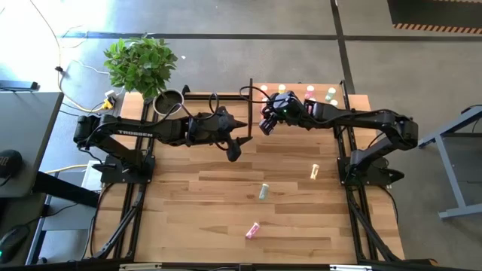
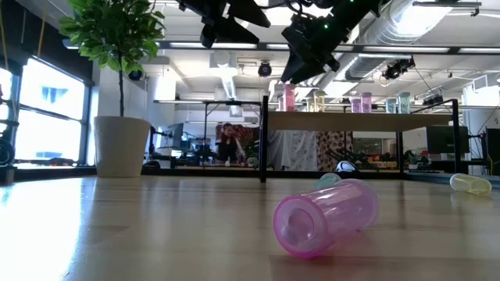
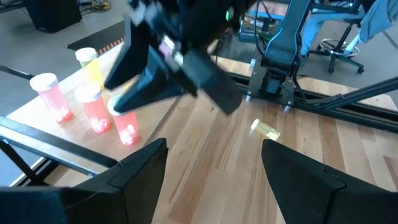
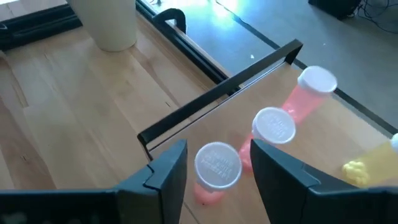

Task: Pick and place medicine bottles onto shelf by color
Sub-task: Put the violet medicine bottle aligned with the other violet medicine bottles on the shelf

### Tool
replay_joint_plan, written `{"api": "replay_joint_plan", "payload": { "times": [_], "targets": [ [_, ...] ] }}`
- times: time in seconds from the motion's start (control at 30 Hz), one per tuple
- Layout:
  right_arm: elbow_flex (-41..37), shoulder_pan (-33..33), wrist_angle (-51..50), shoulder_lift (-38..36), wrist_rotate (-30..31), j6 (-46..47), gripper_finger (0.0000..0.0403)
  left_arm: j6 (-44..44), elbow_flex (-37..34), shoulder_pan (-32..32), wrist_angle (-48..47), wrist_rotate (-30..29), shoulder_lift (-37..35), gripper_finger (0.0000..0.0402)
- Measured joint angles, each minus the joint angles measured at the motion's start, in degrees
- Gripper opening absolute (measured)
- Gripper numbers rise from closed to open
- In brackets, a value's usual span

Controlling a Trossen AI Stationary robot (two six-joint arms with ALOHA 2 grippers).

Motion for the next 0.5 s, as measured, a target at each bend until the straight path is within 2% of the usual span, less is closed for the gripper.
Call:
{"api": "replay_joint_plan", "payload": {
  "times": [0.17, 0.37, 0.5],
  "targets": [
    [4.05, 0.00, -5.82, -0.04, 0.02, 0.55, 0.0167, 0.00, 0.00, 0.00, -1.33, 0.02, 0.00, 0.0255],
    [9.90, 0.12, -17.12, -0.09, -2.28, 7.04, 0.0167, 0.00, 0.00, -0.19, -2.40, 0.01, 0.00, 0.0255],
    [11.16, 1.78, -21.52, -0.11, -3.92, 11.01, 0.0167, 0.00, 0.00, -0.73, -4.10, 0.00, -0.32, 0.0255]
  ]
}}
